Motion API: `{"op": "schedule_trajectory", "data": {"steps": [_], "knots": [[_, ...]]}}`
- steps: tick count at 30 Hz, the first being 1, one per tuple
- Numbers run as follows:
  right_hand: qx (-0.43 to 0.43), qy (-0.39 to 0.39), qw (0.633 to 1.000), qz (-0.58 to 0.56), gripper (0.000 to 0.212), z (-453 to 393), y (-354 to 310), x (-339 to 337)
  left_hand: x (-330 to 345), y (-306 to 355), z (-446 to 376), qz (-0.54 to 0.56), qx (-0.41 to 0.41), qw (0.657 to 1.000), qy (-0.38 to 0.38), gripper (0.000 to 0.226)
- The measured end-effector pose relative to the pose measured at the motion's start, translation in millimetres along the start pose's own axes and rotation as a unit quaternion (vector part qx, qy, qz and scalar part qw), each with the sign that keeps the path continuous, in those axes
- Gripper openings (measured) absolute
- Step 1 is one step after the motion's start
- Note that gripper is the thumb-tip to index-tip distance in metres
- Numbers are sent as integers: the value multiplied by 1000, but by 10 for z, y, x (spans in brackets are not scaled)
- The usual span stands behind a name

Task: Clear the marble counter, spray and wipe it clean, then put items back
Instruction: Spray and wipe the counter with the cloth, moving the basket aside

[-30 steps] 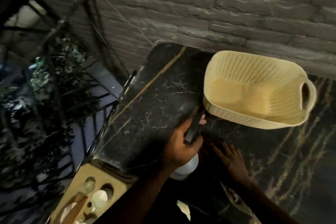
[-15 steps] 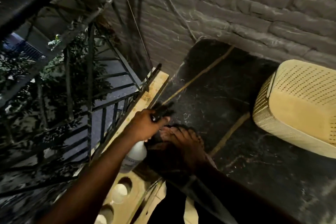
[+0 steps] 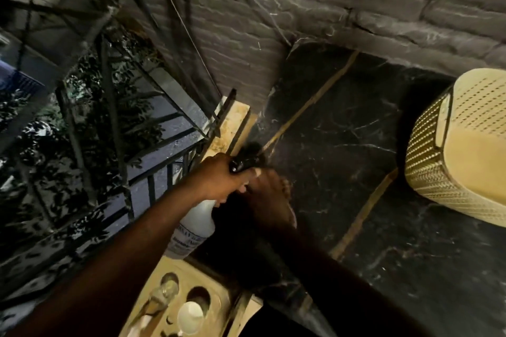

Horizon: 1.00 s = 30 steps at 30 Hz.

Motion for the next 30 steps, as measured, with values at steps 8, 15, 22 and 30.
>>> {"op": "schedule_trajectory", "data": {"steps": [8,15,22,30], "knots": [[190,37,981,-18,61,-498,1024,-689,-38,165,-120,-37,5,999,-7,34],[-73,-95,990,-80,51,-76,665,-220,-179,294,-185,1,19,1000,-5,35],[165,117,979,24,54,-1367,1150,-731,-134,309,-187,-80,2,995,57,42],[-134,-26,990,-36,48,-284,898,-707,-189,430,-273,-5,1,999,53,39]]}}
Point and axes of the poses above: each hand's wrist, its own z-axis away from the middle knuckle, its own x-axis out of the palm, y = z × x, the point moved 4 cm from there along -z, towards the middle knuckle, and after that the axes turned 6 degrees about -z, right-handed, at the moved point
